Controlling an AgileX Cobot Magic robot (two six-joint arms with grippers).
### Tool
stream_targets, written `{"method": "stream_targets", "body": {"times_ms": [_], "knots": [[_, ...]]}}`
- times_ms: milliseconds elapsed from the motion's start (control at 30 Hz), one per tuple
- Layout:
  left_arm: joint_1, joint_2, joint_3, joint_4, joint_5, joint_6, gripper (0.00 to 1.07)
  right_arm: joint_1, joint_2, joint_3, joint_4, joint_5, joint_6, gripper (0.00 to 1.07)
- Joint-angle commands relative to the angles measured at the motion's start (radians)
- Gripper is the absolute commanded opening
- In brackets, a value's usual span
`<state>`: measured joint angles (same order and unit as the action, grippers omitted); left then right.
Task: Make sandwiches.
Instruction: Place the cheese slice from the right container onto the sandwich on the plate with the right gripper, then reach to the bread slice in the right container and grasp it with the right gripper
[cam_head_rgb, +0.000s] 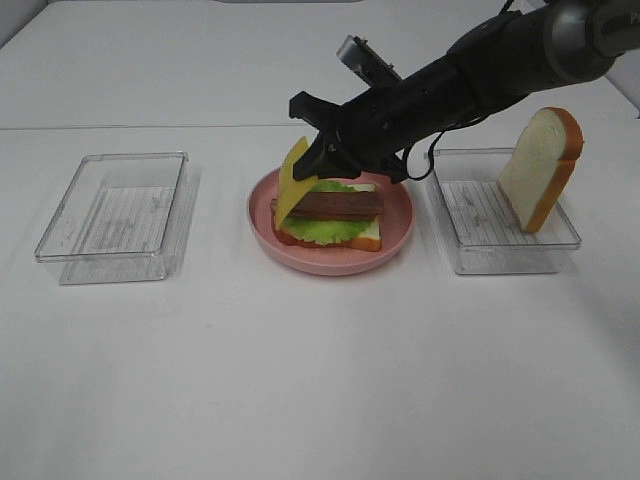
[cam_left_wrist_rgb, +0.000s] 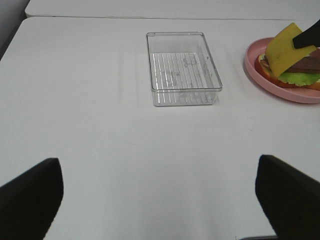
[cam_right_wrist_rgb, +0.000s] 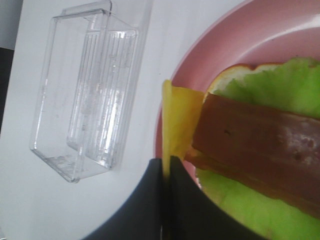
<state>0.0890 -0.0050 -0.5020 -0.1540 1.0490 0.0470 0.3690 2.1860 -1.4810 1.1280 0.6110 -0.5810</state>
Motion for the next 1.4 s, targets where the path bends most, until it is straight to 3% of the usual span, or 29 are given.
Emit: {"method": "stream_targets", "body": {"times_ms": [33,267,367,433,500,533,567,600,633,667,733,833,967,1067,1100,1167,1200,1233,1267,1400], "knots": [[0.004,-0.021,0.003,-0.003,-0.016,-0.004,0.98,-0.005,0.001,-0.007,-0.059,-0.017,0.042,0.00],[0.004,-0.021,0.003,-0.003,-0.016,-0.004,0.98,-0.005,-0.023,-0.008,-0.230,-0.060,0.133,0.02],[0.004,-0.021,0.003,-0.003,-0.016,-0.004,0.98,-0.005,-0.029,-0.008,-0.246,-0.069,0.151,0.05],[0.004,-0.021,0.003,-0.003,-0.016,-0.004,0.98,-0.005,-0.045,-0.008,-0.303,-0.085,0.189,0.25],[0.004,-0.021,0.003,-0.003,-0.016,-0.004,0.98,-0.005,-0.045,-0.008,-0.310,-0.084,0.193,0.31],[0.004,-0.021,0.003,-0.003,-0.016,-0.004,0.98,-0.005,-0.045,-0.008,-0.338,-0.076,0.214,0.47],[0.004,-0.021,0.003,-0.003,-0.016,-0.004,0.98,-0.005,-0.045,-0.008,-0.338,-0.076,0.214,0.47],[0.004,-0.021,0.003,-0.003,-0.016,-0.004,0.98,-0.005,-0.045,-0.008,-0.349,-0.073,0.228,0.56],[0.004,-0.021,0.003,-0.003,-0.016,-0.004,0.98,-0.005,-0.049,-0.009,-0.375,-0.071,0.241,0.71],[0.004,-0.021,0.003,-0.003,-0.016,-0.004,0.98,-0.005,-0.049,-0.009,-0.375,-0.071,0.241,0.71],[0.004,-0.021,0.003,-0.003,-0.016,-0.004,0.98,-0.005,-0.079,-0.010,-0.435,-0.064,0.244,0.88],[0.004,-0.021,0.003,-0.003,-0.016,-0.004,0.98,-0.004,-0.132,-0.020,-0.474,-0.027,0.242,0.97],[0.004,-0.021,0.003,-0.003,-0.016,-0.004,0.98,-0.004,-0.200,-0.051,-0.546,0.035,0.256,0.98],[0.004,-0.021,0.003,-0.003,-0.016,-0.004,0.98,-0.004,-0.278,-0.115,-0.701,0.094,0.358,0.98],[0.004,-0.021,0.003,-0.003,-0.016,-0.004,0.98,-0.004,-0.278,-0.115,-0.701,0.094,0.358,0.98],[0.004,-0.021,0.003,-0.003,-0.016,-0.004,0.98,-0.005,-0.315,-0.195,-0.897,0.179,0.494,0.98],[0.004,-0.021,0.003,-0.003,-0.016,-0.004,0.98,-0.005,-0.315,-0.195,-0.897,0.179,0.494,0.98],[0.004,-0.021,0.003,-0.003,-0.016,-0.004,0.98,-0.016,-0.319,-0.259,-1.044,0.256,0.571,0.98],[0.004,-0.021,0.003,-0.003,-0.016,-0.004,0.98,-0.018,-0.318,-0.294,-1.104,0.300,0.603,0.98],[0.004,-0.021,0.003,-0.003,-0.016,-0.004,0.98,-0.053,-0.309,-0.361,-1.211,0.382,0.636,0.97]]}}
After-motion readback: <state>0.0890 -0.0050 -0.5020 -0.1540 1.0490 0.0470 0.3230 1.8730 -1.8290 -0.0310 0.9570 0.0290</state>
